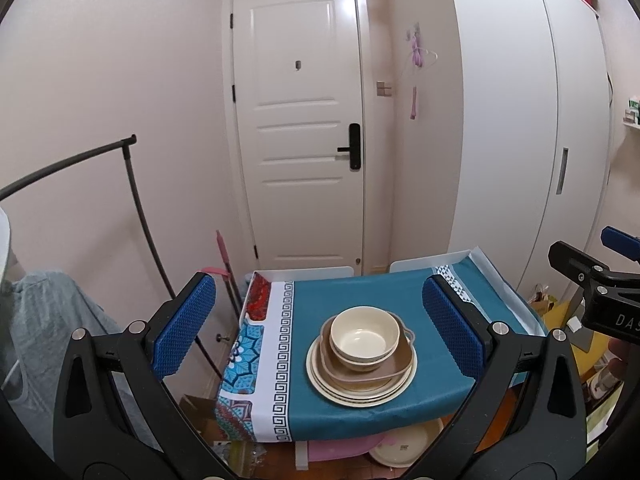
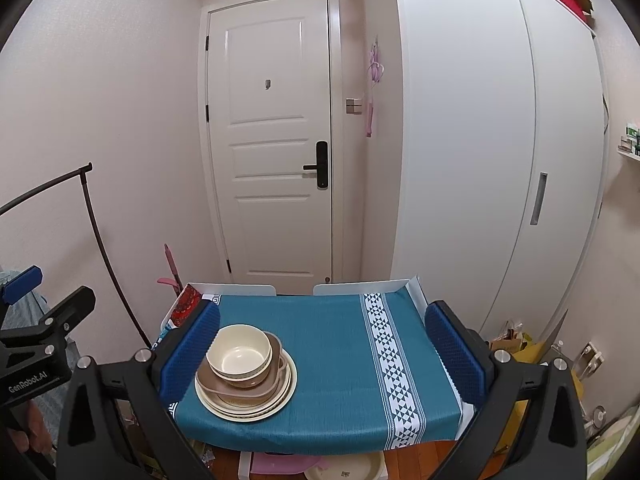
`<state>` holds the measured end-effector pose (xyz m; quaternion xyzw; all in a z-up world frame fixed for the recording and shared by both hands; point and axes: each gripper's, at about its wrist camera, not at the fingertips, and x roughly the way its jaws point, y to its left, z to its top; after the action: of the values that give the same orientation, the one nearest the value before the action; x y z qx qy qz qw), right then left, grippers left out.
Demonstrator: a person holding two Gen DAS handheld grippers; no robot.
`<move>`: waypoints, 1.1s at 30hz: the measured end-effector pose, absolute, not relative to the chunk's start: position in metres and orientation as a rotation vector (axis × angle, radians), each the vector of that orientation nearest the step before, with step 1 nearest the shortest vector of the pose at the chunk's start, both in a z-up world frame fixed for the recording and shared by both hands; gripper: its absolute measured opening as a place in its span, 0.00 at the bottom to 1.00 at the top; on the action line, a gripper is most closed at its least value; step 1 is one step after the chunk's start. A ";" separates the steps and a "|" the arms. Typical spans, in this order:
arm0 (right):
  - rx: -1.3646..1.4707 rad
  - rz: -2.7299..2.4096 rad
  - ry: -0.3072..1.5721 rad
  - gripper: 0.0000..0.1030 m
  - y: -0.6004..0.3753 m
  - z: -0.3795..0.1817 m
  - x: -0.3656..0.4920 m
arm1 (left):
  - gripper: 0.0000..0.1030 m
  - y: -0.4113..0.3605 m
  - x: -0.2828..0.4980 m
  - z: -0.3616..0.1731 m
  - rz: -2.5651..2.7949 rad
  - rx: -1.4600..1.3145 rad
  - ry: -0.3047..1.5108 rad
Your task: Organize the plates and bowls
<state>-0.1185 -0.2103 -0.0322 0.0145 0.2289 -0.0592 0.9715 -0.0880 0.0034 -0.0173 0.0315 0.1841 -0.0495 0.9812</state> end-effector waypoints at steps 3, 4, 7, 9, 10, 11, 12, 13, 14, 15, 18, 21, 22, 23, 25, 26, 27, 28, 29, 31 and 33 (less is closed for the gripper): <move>0.030 -0.119 0.461 0.99 -0.210 -0.032 -0.118 | 1.00 0.002 -0.089 -0.016 -0.101 0.061 0.361; 0.029 -0.120 0.461 0.99 -0.211 -0.031 -0.117 | 1.00 0.002 -0.090 -0.016 -0.102 0.060 0.360; 0.031 -0.119 0.461 0.99 -0.211 -0.031 -0.117 | 1.00 0.000 -0.089 -0.015 -0.101 0.063 0.358; 0.031 -0.119 0.460 0.99 -0.211 -0.031 -0.116 | 1.00 -0.001 -0.088 -0.016 -0.101 0.068 0.357; 0.031 -0.121 0.460 0.99 -0.211 -0.030 -0.115 | 1.00 -0.001 -0.089 -0.015 -0.100 0.068 0.357; 0.032 -0.121 0.461 0.99 -0.212 -0.030 -0.115 | 1.00 -0.002 -0.089 -0.016 -0.101 0.070 0.356; 0.034 -0.121 0.462 0.99 -0.211 -0.030 -0.115 | 1.00 -0.002 -0.088 -0.016 -0.104 0.071 0.355; 0.034 -0.120 0.464 0.99 -0.211 -0.029 -0.114 | 1.00 -0.003 -0.089 -0.016 -0.106 0.072 0.355; 0.035 -0.119 0.465 0.99 -0.212 -0.029 -0.113 | 1.00 -0.003 -0.089 -0.017 -0.104 0.073 0.354; 0.034 -0.120 0.466 0.99 -0.212 -0.029 -0.113 | 1.00 -0.003 -0.088 -0.016 -0.102 0.074 0.353; 0.034 -0.120 0.466 0.99 -0.212 -0.029 -0.112 | 1.00 -0.002 -0.088 -0.016 -0.099 0.071 0.352; 0.032 -0.120 0.469 0.99 -0.211 -0.029 -0.111 | 1.00 0.001 -0.090 -0.014 -0.097 0.050 0.336; 0.033 -0.120 0.470 0.99 -0.211 -0.029 -0.110 | 1.00 0.003 -0.093 -0.012 -0.103 0.037 0.319; 0.034 -0.119 0.473 0.99 -0.212 -0.029 -0.109 | 1.00 0.004 -0.093 -0.011 -0.103 0.034 0.313; 0.034 -0.118 0.476 0.99 -0.211 -0.030 -0.106 | 1.00 0.003 -0.092 -0.008 -0.095 0.044 0.310; 0.036 -0.116 0.476 0.99 -0.212 -0.030 -0.105 | 1.00 0.002 -0.091 -0.008 -0.091 0.052 0.313; 0.037 -0.114 0.475 0.99 -0.211 -0.030 -0.103 | 1.00 0.001 -0.090 -0.008 -0.085 0.058 0.314; 0.037 -0.112 0.474 0.99 -0.211 -0.029 -0.102 | 1.00 0.001 -0.089 -0.008 -0.082 0.062 0.315; 0.036 -0.111 0.471 0.99 -0.211 -0.029 -0.100 | 1.00 0.000 -0.087 -0.008 -0.077 0.065 0.316; 0.035 -0.108 0.470 0.99 -0.209 -0.029 -0.097 | 1.00 0.000 -0.084 -0.009 -0.075 0.068 0.317; 0.035 -0.107 0.472 0.99 -0.209 -0.030 -0.092 | 1.00 0.001 -0.079 -0.010 -0.076 0.069 0.320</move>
<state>-0.0920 -0.2089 -0.0298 0.0173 0.2336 -0.0528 0.9707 -0.0794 0.0008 -0.0100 0.0343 0.1593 -0.0376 0.9859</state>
